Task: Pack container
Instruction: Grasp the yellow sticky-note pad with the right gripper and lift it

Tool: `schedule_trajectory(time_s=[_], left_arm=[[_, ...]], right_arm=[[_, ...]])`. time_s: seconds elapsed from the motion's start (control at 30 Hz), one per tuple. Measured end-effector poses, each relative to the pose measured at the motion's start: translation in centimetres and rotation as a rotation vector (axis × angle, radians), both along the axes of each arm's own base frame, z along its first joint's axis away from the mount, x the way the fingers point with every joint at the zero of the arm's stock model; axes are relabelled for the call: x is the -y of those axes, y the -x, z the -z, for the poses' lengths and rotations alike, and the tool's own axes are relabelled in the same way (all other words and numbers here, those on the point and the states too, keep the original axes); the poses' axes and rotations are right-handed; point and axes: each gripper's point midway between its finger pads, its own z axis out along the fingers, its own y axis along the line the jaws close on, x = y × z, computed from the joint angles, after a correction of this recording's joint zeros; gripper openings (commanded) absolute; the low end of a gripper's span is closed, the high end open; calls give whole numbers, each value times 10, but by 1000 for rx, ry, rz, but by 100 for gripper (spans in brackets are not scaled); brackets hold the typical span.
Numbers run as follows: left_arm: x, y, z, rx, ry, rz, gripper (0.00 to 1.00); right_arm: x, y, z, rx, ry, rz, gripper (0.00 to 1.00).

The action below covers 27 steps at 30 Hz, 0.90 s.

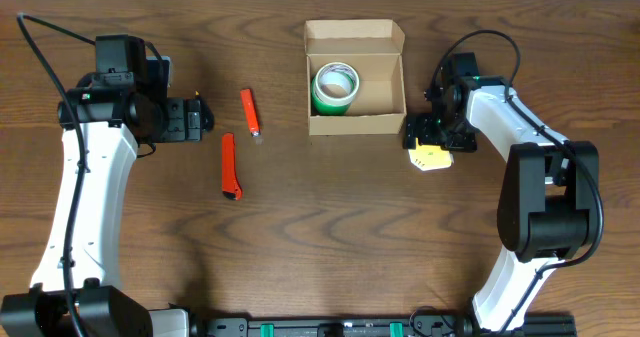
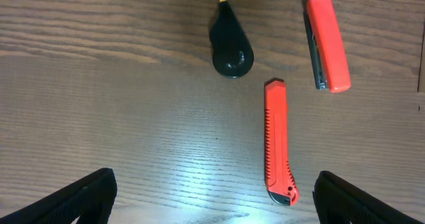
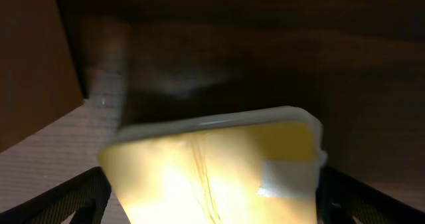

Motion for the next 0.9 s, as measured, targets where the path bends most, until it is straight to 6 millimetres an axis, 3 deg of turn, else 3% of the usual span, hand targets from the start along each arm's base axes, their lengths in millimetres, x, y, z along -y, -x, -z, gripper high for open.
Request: schedule_trajectory(time_s=[0.33, 0.9], left_arm=[[0, 0, 0, 0, 0, 0, 95], [0, 0, 0, 0, 0, 0, 95]], right_arm=[[1, -2, 0, 8, 8, -6, 99], [23, 6, 6, -25, 128, -82, 99]])
